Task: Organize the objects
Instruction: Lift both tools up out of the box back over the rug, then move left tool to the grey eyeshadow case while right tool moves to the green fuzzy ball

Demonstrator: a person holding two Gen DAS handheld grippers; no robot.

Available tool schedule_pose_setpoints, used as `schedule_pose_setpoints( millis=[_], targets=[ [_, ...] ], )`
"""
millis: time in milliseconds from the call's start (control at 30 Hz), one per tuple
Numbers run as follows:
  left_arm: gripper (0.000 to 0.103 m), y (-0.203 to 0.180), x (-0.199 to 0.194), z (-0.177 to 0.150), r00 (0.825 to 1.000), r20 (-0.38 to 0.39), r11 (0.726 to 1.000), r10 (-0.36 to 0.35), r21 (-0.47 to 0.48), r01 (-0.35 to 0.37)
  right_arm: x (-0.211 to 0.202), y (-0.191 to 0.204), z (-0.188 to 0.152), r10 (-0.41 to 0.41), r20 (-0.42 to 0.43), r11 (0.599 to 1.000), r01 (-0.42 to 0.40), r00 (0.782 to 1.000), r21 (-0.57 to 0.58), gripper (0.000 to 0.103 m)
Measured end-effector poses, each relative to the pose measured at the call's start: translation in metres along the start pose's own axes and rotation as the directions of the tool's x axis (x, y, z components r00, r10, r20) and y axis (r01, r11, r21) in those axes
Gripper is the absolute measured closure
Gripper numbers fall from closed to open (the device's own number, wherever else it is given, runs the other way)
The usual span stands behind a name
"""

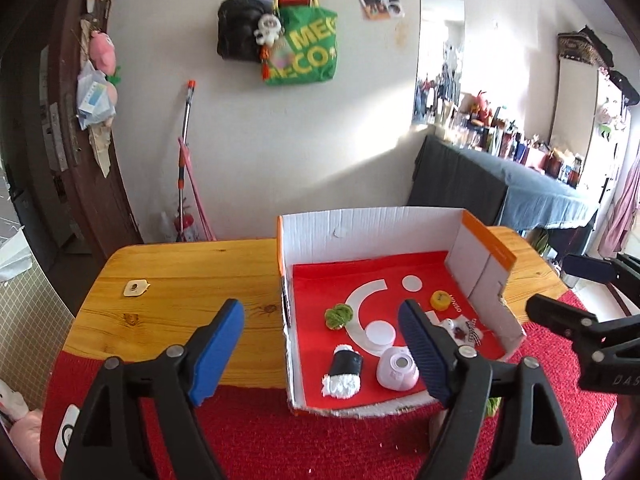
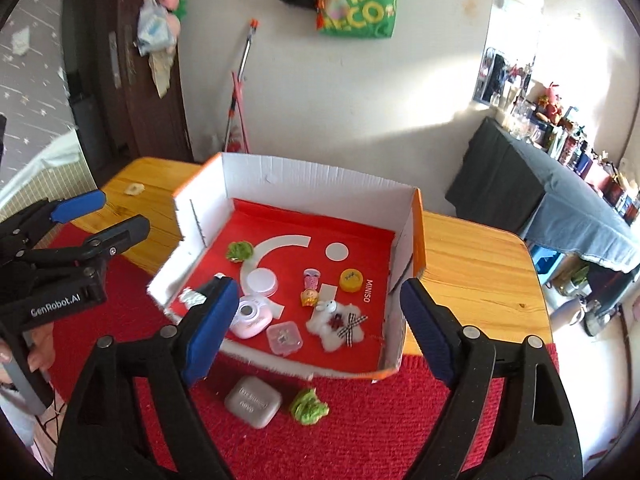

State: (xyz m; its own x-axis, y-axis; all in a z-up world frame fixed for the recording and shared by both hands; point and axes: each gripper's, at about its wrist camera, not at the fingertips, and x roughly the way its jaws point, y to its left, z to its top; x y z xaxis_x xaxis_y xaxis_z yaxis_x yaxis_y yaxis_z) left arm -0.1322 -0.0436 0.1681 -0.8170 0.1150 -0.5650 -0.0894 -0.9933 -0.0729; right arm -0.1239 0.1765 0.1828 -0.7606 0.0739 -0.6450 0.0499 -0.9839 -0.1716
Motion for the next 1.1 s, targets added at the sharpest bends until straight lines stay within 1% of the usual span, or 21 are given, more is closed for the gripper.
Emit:
schedule_pose_setpoints(
  millis=[100,133,200,267,333,433,500,567,700,733,933,1033,1100],
  targets=[
    [0.015,-0.003,-0.017,-0.011,0.999,0.051,1.000,0.000,0.013,0.000,-0.017,-0.007,-0.018,0.016,0.058,0.999,-0.018,0.998,0.029,0.017],
    [0.014,-0.004,-0.022,-0.015,0.998,0.064,1.000,0.001,0.015,-0.002,-0.022,-0.010,-0.025,0.022,0.077,0.998,-0.026,0.997,0.055,0.015],
    [0.013,-0.007,-0.029,-0.025,0.996,0.084,1.000,0.001,0.013,-0.002,-0.026,-0.016,-0.034,0.034,0.104,0.995,-0.044,0.994,0.090,0.015],
    [0.012,-0.011,-0.032,-0.036,0.997,0.080,1.000,-0.006,0.019,0.004,-0.029,-0.020,-0.044,0.036,0.120,0.992,-0.050,0.992,0.118,0.014],
    [0.012,-0.015,-0.033,-0.048,0.998,0.070,1.000,-0.007,0.019,0.005,-0.029,-0.021,-0.053,0.016,0.133,0.993,-0.031,0.991,0.115,0.013],
    [0.012,-0.018,-0.029,-0.068,0.998,0.057,1.000,-0.014,-0.001,0.015,-0.030,-0.016,-0.075,-0.016,0.155,0.994,-0.001,0.988,0.112,0.008],
    [0.011,-0.020,-0.021,-0.082,0.999,0.024,1.000,-0.024,-0.014,0.024,-0.024,-0.015,-0.087,-0.007,0.147,0.993,-0.010,0.989,0.116,0.008],
    [0.011,-0.022,-0.010,-0.095,0.999,-0.017,0.999,-0.034,-0.024,0.033,-0.014,-0.014,-0.101,-0.005,0.116,0.992,-0.009,0.993,0.125,0.008],
    [0.011,-0.030,0.015,-0.116,0.992,-0.116,0.999,-0.050,-0.026,0.047,0.013,-0.017,-0.117,-0.008,0.050,0.992,0.001,0.999,0.123,0.008],
    [0.011,-0.032,0.020,-0.119,0.990,-0.131,0.999,-0.051,-0.026,0.048,0.019,-0.018,-0.119,-0.009,0.032,0.992,0.005,0.999,0.127,0.008],
    [0.011,-0.045,0.035,-0.130,0.980,-0.185,0.998,-0.068,-0.015,0.066,0.040,-0.024,-0.125,-0.005,-0.017,0.992,0.007,1.000,0.125,0.008],
    [0.011,-0.054,0.040,-0.132,0.974,-0.209,0.996,-0.090,-0.009,0.090,0.045,-0.030,-0.126,-0.001,-0.035,0.991,0.005,0.999,0.136,0.008],
    [0.011,-0.060,0.046,-0.132,0.966,-0.233,0.993,-0.115,-0.017,0.114,0.047,-0.036,-0.127,-0.001,-0.044,0.988,0.008,0.999,0.152,0.008]
  ],
)
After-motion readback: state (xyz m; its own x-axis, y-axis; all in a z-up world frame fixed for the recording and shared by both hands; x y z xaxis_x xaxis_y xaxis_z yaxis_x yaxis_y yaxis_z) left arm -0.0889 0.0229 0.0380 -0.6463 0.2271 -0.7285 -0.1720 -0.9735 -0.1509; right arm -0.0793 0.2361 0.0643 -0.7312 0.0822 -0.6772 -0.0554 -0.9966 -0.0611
